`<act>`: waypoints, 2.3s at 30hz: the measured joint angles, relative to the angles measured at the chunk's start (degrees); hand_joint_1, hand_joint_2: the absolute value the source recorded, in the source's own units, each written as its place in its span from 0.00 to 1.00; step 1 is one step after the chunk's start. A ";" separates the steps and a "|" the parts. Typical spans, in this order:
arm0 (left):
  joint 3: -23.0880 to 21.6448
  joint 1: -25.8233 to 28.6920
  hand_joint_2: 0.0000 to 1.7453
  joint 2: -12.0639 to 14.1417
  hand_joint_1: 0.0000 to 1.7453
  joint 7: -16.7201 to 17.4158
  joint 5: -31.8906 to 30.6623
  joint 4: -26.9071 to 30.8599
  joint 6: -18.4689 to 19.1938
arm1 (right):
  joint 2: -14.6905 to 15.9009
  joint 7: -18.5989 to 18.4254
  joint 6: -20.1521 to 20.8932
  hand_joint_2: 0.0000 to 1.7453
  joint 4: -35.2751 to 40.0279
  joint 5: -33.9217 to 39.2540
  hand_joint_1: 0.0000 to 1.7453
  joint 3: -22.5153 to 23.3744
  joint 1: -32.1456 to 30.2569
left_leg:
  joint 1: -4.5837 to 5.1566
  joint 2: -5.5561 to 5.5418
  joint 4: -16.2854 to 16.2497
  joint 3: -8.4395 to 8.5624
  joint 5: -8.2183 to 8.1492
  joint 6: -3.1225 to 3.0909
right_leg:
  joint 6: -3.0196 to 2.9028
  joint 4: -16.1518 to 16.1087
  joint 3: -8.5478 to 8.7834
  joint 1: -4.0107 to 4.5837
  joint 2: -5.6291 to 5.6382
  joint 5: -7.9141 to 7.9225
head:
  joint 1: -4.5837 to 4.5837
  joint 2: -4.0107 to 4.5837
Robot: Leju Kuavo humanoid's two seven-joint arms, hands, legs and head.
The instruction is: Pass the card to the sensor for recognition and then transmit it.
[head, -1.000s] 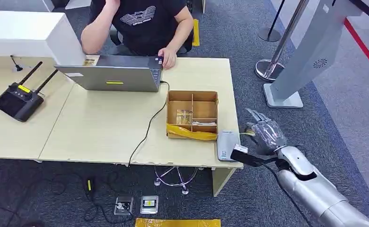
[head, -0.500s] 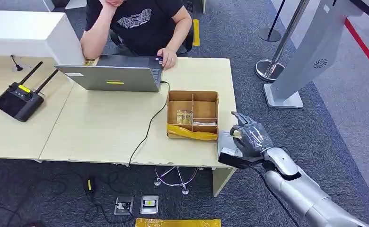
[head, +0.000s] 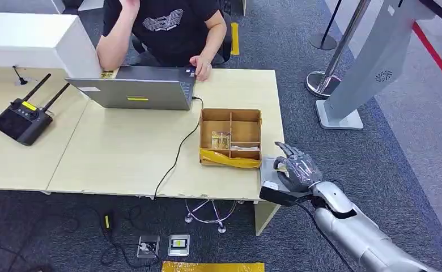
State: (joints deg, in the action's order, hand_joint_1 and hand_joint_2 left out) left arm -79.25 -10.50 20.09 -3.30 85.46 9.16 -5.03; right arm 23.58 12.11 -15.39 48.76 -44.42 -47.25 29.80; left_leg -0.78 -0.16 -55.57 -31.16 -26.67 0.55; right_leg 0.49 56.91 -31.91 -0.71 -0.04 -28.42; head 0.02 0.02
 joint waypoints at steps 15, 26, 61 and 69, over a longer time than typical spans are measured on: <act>0.13 0.09 0.00 -0.52 0.00 1.20 2.87 0.00 -1.77 | -0.55 -1.95 1.68 1.00 0.81 0.18 1.00 -1.73 -0.06 | 0.00 0.00 0.00 0.03 0.00 0.00 | 0.00 0.00 0.01 0.00 0.00 0.00 | 0.00 0.00; 0.11 -0.28 0.00 -3.78 0.00 0.42 1.77 0.11 -4.70 | -0.63 -3.02 1.88 1.00 1.84 0.20 1.00 -2.06 -0.50 | 0.02 0.05 -0.05 0.05 0.00 0.00 | 0.01 -0.01 0.01 -0.02 0.04 0.01 | -0.02 0.00; 0.07 -0.20 0.00 -4.05 0.00 1.24 -1.31 0.11 -2.30 | 5.18 -3.15 3.24 1.00 -0.15 6.64 1.00 2.01 2.91 | 0.02 0.03 -0.07 0.01 0.00 -0.01 | 0.01 0.00 0.02 -0.02 0.02 0.01 | -0.02 0.00; 0.07 -0.15 0.00 -3.39 0.00 1.97 -1.97 0.09 -1.57 | 6.62 -0.66 3.63 1.00 -4.83 8.15 1.00 2.91 7.81 | 0.02 0.05 -0.08 -0.03 0.00 -0.01 | 0.04 0.02 0.01 -0.03 0.01 0.05 | -0.02 0.00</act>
State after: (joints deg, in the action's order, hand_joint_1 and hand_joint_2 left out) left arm -79.19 -10.65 16.70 -1.33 83.49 9.25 -6.60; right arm 30.21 11.45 -11.76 43.93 -36.26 -44.35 37.61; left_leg -0.76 -0.11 -55.65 -31.19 -26.68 0.54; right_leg 0.52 56.94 -31.89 -0.74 -0.03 -28.37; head 0.00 0.02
